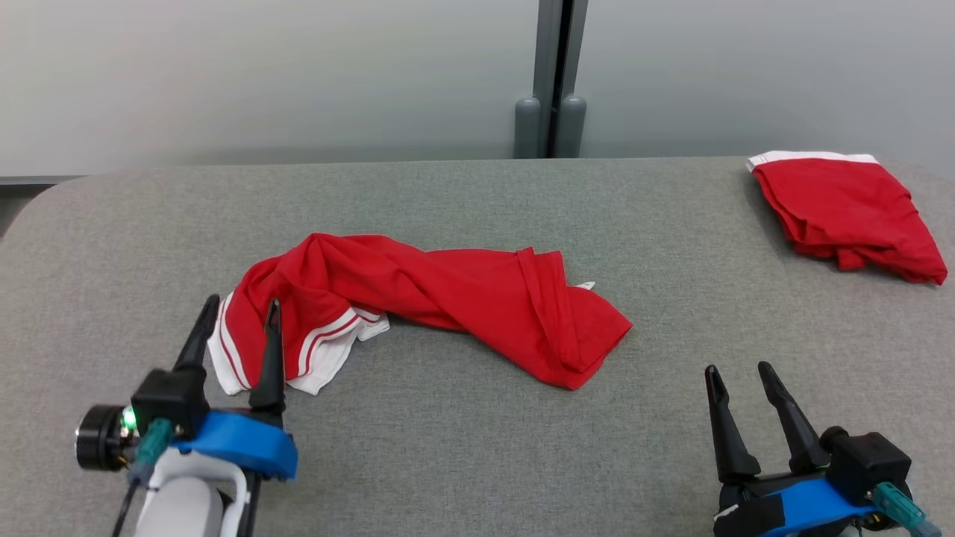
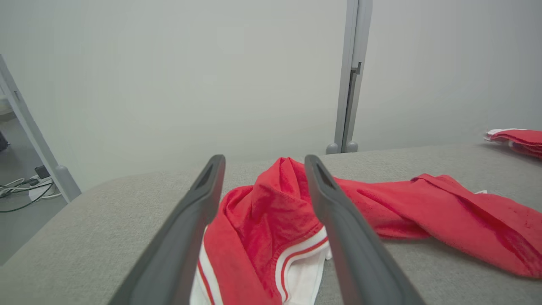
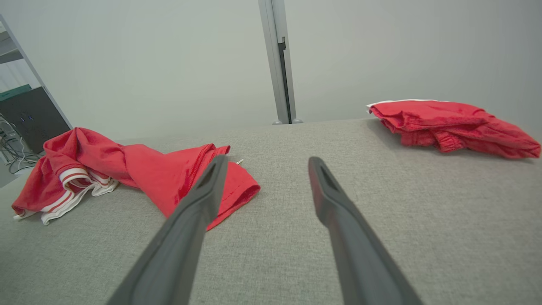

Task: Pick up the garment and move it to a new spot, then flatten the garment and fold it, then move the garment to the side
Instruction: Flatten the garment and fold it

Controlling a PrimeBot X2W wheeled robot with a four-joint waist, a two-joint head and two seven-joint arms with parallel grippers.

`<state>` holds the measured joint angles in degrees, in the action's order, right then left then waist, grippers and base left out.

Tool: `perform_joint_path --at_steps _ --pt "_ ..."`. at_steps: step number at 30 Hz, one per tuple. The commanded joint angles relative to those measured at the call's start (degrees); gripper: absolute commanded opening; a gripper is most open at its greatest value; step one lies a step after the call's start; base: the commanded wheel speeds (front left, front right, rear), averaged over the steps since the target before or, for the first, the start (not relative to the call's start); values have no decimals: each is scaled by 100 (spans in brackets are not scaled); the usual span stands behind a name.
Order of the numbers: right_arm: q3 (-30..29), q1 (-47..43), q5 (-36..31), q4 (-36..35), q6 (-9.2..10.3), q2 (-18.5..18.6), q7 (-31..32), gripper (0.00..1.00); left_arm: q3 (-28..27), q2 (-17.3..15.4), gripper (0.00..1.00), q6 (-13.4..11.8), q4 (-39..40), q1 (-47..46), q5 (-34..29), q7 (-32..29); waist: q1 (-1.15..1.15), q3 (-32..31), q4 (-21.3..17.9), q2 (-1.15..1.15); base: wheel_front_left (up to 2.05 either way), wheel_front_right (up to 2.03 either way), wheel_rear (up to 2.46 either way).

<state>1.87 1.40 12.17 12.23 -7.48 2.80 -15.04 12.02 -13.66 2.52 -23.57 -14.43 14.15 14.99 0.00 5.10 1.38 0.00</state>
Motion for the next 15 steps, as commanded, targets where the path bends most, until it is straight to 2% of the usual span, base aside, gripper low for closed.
perform_joint_path --at_steps 1,9,15 --pt "-1 -79 -21 -10 -3 18 -19 100 -120 114 100 -51 298 272 -92 24 0 -16 31 0 0 0 0" --pt "-15 -129 8 -8 -3 18 -19 100 -750 580 100 -88 1349 1088 -443 25 0 -66 102 0 0 0 0" --pt "2 -129 35 6 -3 18 -19 100 -990 765 100 22 1453 1304 -632 26 0 -82 106 0 0 0 0"
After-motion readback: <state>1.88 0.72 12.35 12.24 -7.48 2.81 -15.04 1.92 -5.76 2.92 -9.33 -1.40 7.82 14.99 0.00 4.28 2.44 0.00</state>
